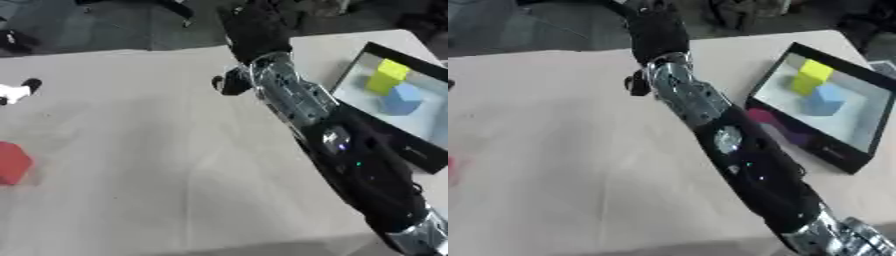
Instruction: Pick up the objects with one hand, pass them to the other hand, and then place them into the box on the other side of the table.
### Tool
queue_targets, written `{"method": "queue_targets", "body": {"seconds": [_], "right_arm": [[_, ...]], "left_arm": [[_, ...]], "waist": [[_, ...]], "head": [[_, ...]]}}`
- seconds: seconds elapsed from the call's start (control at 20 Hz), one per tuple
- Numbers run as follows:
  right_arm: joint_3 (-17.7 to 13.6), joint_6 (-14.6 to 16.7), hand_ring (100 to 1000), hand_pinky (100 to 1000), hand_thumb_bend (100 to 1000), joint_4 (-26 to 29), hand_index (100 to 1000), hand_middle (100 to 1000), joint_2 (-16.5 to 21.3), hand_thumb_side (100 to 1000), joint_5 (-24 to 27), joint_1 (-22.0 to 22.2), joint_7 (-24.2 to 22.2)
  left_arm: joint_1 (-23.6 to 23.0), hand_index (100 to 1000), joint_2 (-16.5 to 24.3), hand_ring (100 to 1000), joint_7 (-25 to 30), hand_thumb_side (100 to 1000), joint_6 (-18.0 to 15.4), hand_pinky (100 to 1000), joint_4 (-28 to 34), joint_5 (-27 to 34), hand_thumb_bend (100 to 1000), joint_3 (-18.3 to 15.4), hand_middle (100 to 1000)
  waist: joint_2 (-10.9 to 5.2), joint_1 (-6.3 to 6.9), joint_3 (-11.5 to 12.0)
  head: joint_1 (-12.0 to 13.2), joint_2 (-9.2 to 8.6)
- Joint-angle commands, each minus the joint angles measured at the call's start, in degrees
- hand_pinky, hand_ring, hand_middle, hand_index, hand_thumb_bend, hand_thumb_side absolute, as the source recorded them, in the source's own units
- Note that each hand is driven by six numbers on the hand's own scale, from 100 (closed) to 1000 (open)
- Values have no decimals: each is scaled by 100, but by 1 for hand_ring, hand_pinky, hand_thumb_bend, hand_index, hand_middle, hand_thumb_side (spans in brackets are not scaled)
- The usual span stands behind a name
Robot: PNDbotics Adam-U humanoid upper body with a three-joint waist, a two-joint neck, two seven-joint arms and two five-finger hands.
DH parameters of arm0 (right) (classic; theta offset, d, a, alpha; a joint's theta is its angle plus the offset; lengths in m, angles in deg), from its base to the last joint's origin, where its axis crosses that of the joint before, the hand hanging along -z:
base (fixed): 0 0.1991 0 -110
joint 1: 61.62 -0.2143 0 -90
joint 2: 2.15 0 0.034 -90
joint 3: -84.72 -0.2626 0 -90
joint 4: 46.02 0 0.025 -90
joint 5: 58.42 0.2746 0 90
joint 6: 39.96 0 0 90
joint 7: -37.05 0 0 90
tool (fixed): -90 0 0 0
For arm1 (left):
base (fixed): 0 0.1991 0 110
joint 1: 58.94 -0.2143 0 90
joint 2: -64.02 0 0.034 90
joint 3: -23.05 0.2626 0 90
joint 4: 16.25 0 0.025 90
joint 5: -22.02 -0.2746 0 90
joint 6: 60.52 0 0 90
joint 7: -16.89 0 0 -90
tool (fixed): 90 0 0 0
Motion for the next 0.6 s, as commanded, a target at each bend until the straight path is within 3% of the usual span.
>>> {"method": "queue_targets", "body": {"seconds": [0.05, 0.1, 0.3, 0.6], "right_arm": [[-81, -58, 830, 876, 533, 27, 990, 837, 84, 418, 3, -73, 36], [-92, -73, 830, 873, 530, 18, 990, 836, 93, 420, -2, -59, 46], [-113, -127, 828, 869, 518, -29, 991, 835, 136, 427, 17, -8, 63], [-125, -196, 827, 865, 508, -74, 992, 834, 162, 434, 67, 33, 105]], "left_arm": [[-50, 962, 486, 855, 712, 574, -1198, 864, -123, -1090, 623, 38, 889], [-128, 965, 545, 861, 688, 632, -1242, 869, -161, -1310, 668, 90, 896], [-452, 944, 776, 863, 548, 699, -1282, 869, -174, -1683, 730, 347, 898], [-883, 931, 893, 860, 355, 713, -1285, 864, -303, -2031, 769, 482, 890]], "waist": [[-117, 36, 2], [-124, 41, 4], [-159, 56, 35], [-166, 52, 78]], "head": [[-38, -8], [-50, -8], [-72, -8], [-93, -8]]}}
